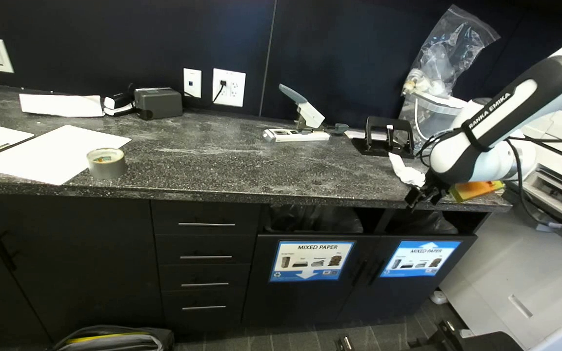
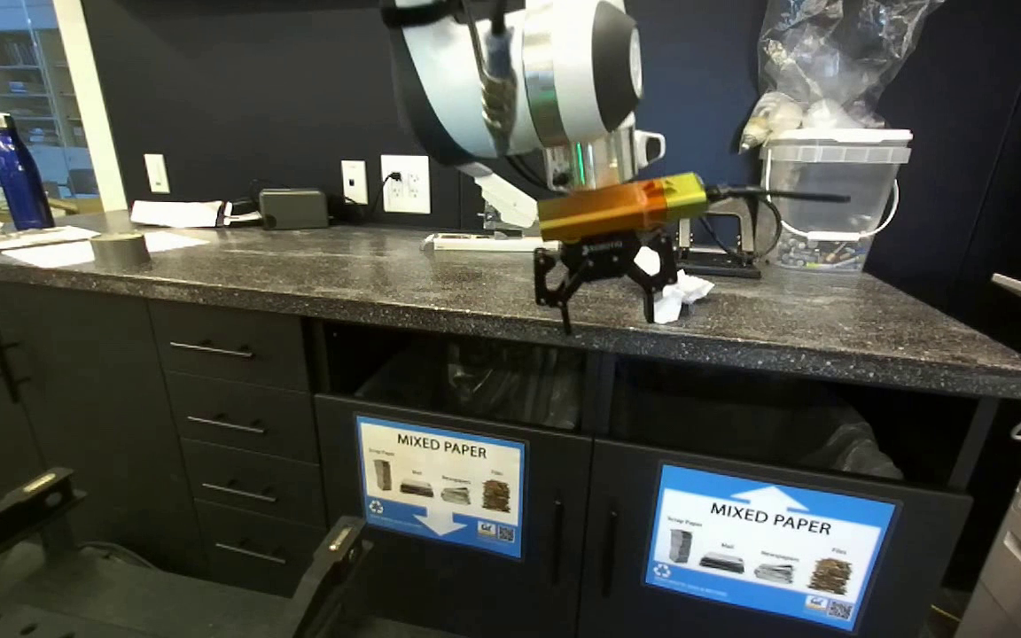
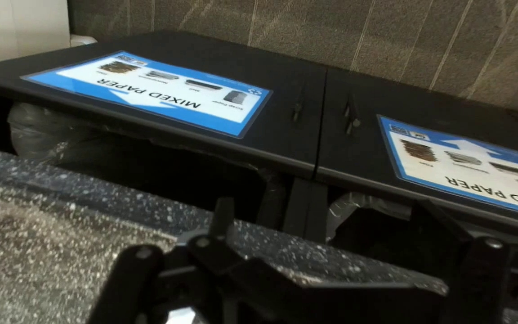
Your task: Put the papers in the bin to the left
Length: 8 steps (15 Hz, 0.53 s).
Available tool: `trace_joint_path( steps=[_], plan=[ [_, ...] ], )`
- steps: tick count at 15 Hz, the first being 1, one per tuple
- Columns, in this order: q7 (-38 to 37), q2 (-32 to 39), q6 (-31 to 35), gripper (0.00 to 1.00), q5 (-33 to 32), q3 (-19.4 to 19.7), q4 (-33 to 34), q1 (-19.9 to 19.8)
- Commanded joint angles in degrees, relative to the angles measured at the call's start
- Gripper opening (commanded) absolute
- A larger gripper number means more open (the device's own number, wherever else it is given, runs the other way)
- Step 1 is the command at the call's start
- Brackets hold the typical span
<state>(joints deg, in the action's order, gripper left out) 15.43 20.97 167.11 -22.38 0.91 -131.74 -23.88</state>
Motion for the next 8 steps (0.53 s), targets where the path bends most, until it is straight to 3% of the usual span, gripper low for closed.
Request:
trace_joint_path(
  steps=[1,5,8],
  plan=[
    [2.08,-12.46,-6.64,1.00,1.90,3.17,-3.88,6.30],
    [-3.82,-13.77,-6.91,1.00,-4.99,8.07,2.61,11.52],
    [-5.02,-11.07,-7.50,1.00,-5.49,9.36,7.80,12.31]
  ],
)
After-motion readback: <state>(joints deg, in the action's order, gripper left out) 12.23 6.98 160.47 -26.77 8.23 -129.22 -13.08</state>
